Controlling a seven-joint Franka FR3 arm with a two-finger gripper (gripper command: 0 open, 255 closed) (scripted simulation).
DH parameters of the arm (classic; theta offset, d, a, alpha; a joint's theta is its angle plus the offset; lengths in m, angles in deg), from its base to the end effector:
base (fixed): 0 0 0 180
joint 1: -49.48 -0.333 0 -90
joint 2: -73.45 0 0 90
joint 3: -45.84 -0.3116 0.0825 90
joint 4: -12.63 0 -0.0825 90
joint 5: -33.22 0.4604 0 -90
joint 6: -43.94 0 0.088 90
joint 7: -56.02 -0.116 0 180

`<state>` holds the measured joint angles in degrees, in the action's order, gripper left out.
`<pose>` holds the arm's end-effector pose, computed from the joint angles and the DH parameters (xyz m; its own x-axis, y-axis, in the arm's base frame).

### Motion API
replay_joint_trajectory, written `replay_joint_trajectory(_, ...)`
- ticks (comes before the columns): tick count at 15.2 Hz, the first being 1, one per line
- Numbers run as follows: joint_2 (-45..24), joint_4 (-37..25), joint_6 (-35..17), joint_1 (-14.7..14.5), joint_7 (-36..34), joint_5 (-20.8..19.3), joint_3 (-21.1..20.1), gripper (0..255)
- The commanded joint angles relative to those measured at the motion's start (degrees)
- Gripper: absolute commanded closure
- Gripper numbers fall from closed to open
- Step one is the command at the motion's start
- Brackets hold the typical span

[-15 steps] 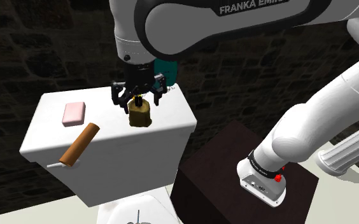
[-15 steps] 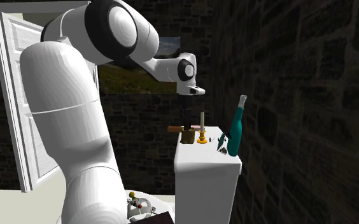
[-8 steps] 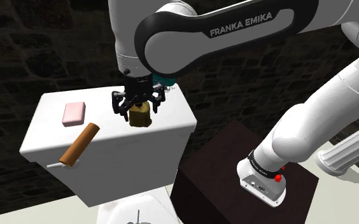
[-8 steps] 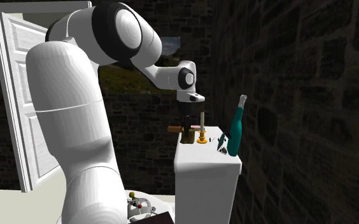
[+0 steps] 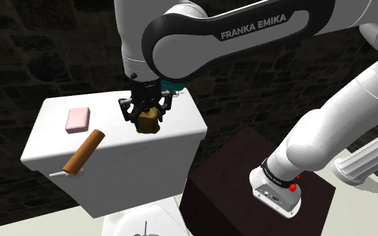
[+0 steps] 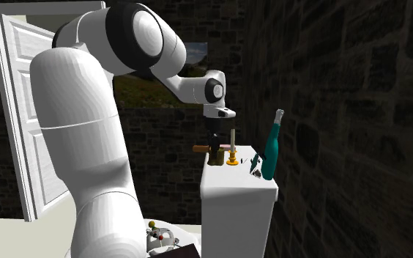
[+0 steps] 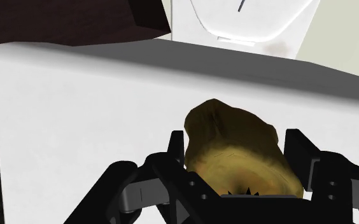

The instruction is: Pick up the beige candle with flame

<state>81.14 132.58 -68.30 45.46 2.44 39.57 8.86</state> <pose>0.4355 0.3956 0.4225 0.9637 -0.2651 -0.0321 -0.2649 -0.9642 0.0083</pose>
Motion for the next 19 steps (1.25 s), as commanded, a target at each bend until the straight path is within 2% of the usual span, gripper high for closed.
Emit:
replay_joint_trajectory(1,-0.07,0.06,-0.05,-0.03,0.00,0.04,-0.05,255)
replay_joint_trajectory(17,1.75,-10.01,11.58,0.32,0.45,0.58,1.04,255)
replay_joint_trajectory(19,1.75,-10.12,11.70,0.33,0.45,0.58,1.04,255)
